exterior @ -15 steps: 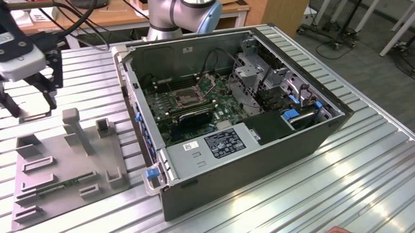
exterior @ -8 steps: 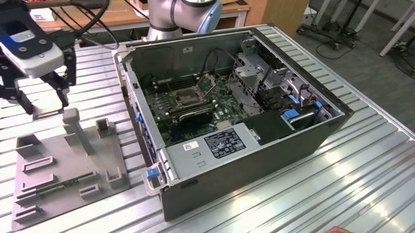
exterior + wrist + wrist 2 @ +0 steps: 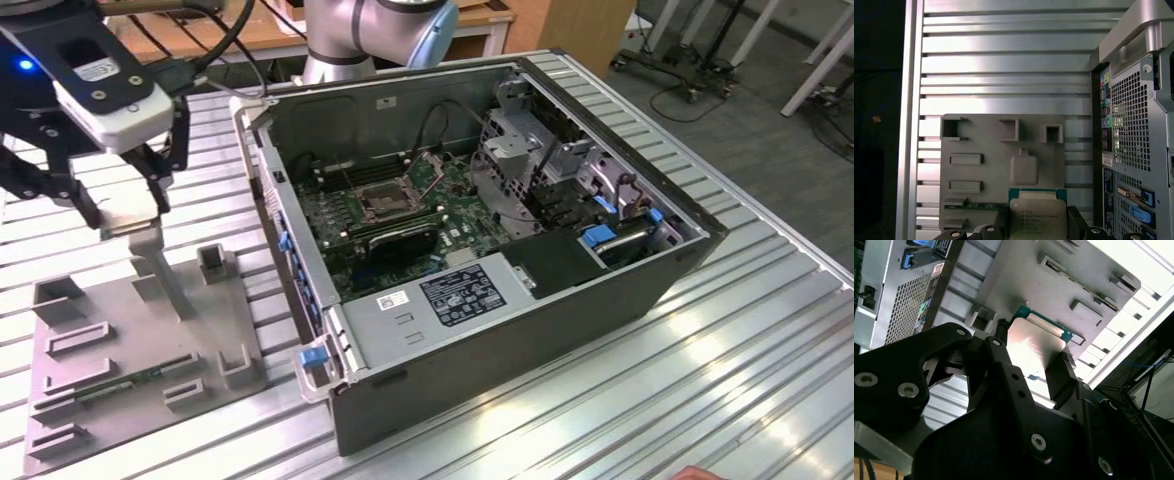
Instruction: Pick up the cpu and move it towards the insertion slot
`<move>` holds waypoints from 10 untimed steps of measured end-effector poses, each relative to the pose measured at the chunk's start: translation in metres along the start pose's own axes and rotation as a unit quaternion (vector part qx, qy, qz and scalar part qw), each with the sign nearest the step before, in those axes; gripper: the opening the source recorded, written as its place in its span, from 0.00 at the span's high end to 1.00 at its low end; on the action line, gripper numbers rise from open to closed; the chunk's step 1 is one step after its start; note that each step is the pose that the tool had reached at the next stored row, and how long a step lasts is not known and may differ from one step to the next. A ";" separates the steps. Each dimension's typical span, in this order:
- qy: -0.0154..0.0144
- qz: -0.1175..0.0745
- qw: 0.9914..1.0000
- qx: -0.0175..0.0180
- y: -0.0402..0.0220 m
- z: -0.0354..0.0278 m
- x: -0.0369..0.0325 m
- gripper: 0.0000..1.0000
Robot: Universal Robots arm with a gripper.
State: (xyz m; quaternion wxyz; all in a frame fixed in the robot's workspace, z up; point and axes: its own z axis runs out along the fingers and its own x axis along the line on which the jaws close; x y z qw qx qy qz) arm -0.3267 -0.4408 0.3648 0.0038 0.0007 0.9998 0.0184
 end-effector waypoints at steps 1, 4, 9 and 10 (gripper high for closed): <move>0.000 0.000 1.000 0.000 0.0000 0.0000 -0.0021 0.46; 0.000 0.000 1.000 0.000 0.0000 0.0000 -0.0045 0.46; 0.000 0.000 1.000 0.000 0.0000 -0.0008 -0.0045 0.46; 0.000 0.000 1.000 0.000 0.0001 -0.0018 -0.0045 0.46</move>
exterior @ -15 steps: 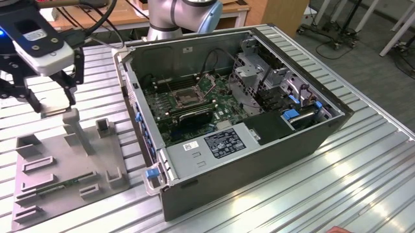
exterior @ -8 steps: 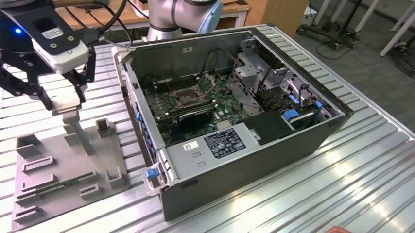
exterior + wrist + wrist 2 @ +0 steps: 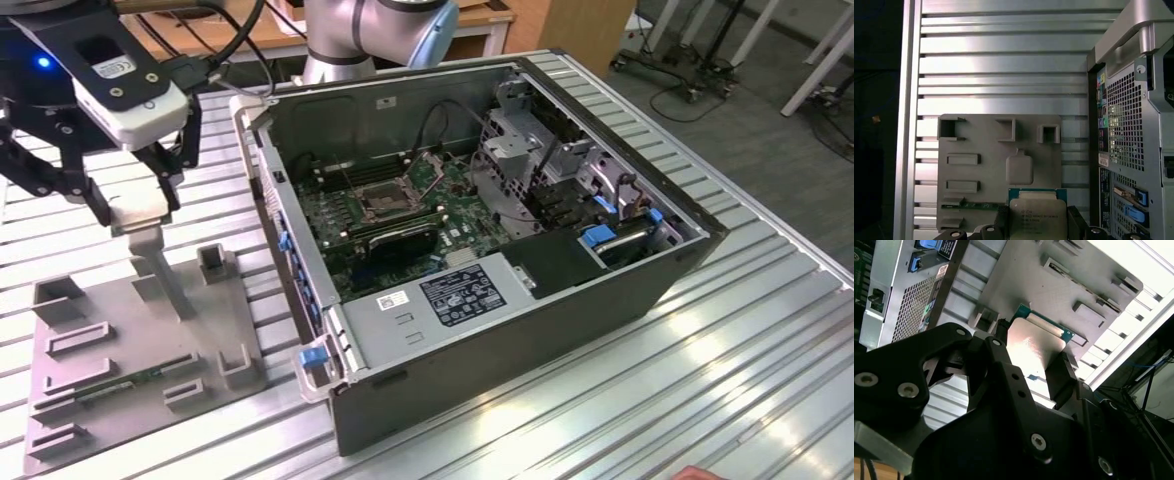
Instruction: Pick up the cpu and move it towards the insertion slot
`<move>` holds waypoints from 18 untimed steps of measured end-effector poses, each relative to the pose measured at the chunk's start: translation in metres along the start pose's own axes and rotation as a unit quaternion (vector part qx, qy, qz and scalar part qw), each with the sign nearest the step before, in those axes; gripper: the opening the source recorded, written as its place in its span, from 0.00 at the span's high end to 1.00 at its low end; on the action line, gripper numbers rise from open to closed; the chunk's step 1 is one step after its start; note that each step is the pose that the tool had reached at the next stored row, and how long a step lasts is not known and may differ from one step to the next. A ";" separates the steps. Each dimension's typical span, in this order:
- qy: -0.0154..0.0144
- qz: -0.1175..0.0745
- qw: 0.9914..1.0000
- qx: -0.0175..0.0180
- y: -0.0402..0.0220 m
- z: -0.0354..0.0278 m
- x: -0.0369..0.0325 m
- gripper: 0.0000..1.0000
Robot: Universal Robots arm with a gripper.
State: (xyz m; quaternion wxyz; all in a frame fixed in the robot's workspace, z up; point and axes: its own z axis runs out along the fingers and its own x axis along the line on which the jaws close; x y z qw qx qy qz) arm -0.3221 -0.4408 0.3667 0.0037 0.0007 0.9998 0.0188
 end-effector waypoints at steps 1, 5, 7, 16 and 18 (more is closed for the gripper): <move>0.000 0.000 1.000 0.000 0.0000 -0.0012 0.0000 0.46; 0.000 0.000 1.000 0.000 0.0003 -0.0076 0.0000 0.46; 0.000 0.000 1.000 0.000 0.0003 -0.0095 0.0000 0.46; 0.000 0.000 1.000 0.000 0.0003 -0.0097 -0.0043 0.46; 0.000 0.000 1.000 0.000 0.0004 -0.0098 -0.0082 0.46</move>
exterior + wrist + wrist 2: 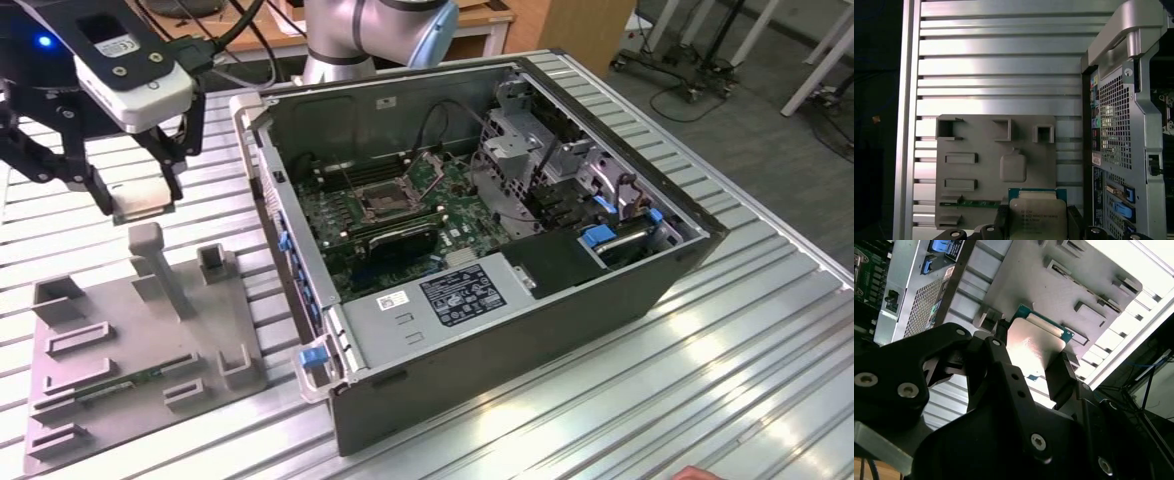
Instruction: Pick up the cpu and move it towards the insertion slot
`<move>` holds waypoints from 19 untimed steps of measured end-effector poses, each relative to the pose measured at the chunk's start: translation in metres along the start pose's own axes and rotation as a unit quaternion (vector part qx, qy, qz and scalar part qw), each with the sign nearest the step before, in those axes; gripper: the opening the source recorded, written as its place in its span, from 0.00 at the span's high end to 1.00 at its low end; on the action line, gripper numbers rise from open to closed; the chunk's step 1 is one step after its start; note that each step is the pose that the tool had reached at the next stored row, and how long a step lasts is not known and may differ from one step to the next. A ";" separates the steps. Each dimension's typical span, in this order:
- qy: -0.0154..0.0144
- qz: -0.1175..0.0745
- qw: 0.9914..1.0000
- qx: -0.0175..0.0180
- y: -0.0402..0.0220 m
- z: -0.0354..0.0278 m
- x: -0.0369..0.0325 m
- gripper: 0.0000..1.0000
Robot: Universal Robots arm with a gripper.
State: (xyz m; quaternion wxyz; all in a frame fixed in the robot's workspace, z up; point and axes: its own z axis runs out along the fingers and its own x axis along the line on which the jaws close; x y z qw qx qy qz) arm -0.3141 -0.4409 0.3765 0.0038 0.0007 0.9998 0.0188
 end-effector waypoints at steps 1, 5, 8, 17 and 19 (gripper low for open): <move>0.000 0.000 1.000 0.000 0.0000 0.0001 -0.0020 0.46; 0.000 0.000 1.000 0.000 0.0000 0.0001 -0.0100 0.46; 0.000 0.000 1.000 0.000 0.0000 0.0002 -0.0166 0.46; 0.000 0.000 1.000 0.000 0.0001 0.0004 -0.0424 0.46; 0.000 0.000 1.000 0.000 0.0001 0.0004 -0.0487 0.46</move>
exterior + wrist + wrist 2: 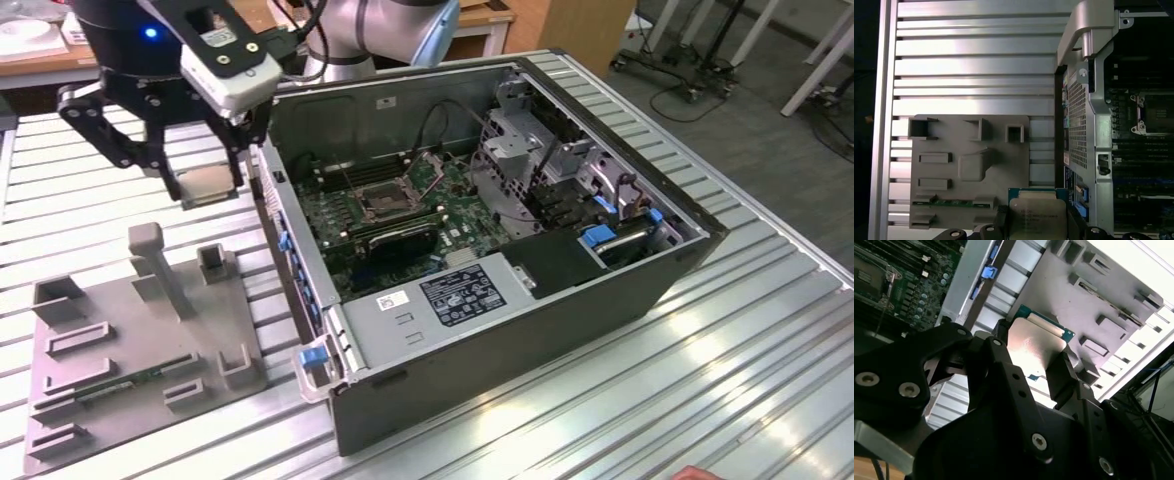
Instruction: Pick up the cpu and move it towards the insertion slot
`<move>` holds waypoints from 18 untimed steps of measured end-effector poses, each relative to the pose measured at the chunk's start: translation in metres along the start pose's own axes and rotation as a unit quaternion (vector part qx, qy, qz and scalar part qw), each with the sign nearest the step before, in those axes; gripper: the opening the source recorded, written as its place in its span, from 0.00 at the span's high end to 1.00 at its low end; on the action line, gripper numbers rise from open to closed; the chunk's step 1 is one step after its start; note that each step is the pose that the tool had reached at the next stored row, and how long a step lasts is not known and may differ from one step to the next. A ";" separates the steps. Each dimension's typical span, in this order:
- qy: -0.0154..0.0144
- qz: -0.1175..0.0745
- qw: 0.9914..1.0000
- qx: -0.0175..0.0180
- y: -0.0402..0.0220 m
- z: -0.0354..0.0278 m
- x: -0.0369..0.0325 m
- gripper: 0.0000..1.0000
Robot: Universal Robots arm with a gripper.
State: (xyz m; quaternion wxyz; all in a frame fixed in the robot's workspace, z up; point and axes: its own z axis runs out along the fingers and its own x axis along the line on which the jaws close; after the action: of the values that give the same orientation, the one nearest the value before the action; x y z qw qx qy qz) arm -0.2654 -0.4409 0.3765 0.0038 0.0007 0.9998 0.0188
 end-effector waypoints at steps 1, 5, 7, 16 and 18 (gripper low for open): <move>0.000 0.000 1.000 0.000 0.0000 0.0000 -0.0030 0.46; 0.000 0.000 1.000 0.000 0.0000 0.0001 -0.0155 0.46; 0.000 0.000 1.000 0.000 0.0000 0.0002 -0.0219 0.46; 0.000 0.000 1.000 0.000 0.0001 0.0004 -0.0502 0.46; 0.000 0.000 1.000 0.000 0.0001 0.0004 -0.0573 0.46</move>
State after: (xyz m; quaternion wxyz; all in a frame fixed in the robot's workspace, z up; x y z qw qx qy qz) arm -0.2081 -0.4408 0.3765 0.0038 0.0007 0.9998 0.0188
